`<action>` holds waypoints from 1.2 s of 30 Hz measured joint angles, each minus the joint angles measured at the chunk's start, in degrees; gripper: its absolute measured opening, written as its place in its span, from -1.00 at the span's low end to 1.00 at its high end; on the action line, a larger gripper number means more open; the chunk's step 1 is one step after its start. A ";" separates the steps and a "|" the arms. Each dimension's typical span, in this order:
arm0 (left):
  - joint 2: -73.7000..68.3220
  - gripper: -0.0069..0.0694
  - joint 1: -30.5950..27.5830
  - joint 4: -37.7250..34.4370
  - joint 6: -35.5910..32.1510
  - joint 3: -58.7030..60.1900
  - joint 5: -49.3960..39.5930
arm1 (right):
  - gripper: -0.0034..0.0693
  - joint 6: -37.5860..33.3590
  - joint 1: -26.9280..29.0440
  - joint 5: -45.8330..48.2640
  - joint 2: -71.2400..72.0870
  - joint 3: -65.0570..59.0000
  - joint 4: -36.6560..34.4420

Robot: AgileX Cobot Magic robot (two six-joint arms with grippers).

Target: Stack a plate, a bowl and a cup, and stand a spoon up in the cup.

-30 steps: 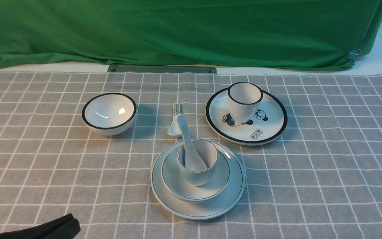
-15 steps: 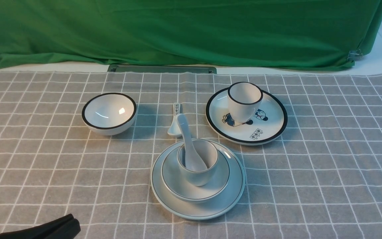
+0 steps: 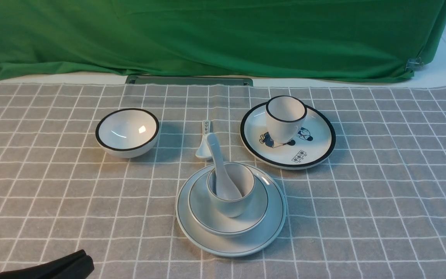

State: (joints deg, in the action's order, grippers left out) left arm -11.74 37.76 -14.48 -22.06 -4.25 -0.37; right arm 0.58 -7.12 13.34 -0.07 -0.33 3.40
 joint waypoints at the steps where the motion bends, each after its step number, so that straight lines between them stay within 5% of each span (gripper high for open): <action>1: 0.00 -0.79 0.00 0.94 0.00 0.00 0.37 | -0.73 0.00 0.00 0.00 0.00 0.00 0.00; 10: 0.00 -0.79 -0.79 4.34 0.14 1.53 5.19 | -0.71 0.00 0.00 0.00 0.00 0.00 0.00; 16: 0.40 -0.79 -16.38 0.85 1.09 4.56 15.28 | -0.70 0.00 0.00 0.00 0.00 0.00 0.00; 21: 4.29 -0.79 -31.63 1.06 7.62 4.62 4.63 | -0.67 0.00 0.00 0.00 0.00 0.00 0.00; 25: 10.05 -0.79 -38.13 3.35 13.72 4.62 -7.85 | -0.67 0.00 0.00 0.00 0.00 0.00 0.00; 36: 11.65 -0.79 -42.12 4.56 15.23 4.68 -12.78 | -0.66 0.00 0.00 0.00 0.00 0.00 0.00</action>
State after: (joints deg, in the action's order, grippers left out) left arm -0.09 -4.36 -9.92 -6.83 0.42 -13.15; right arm 0.58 -7.12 13.35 -0.07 -0.33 3.40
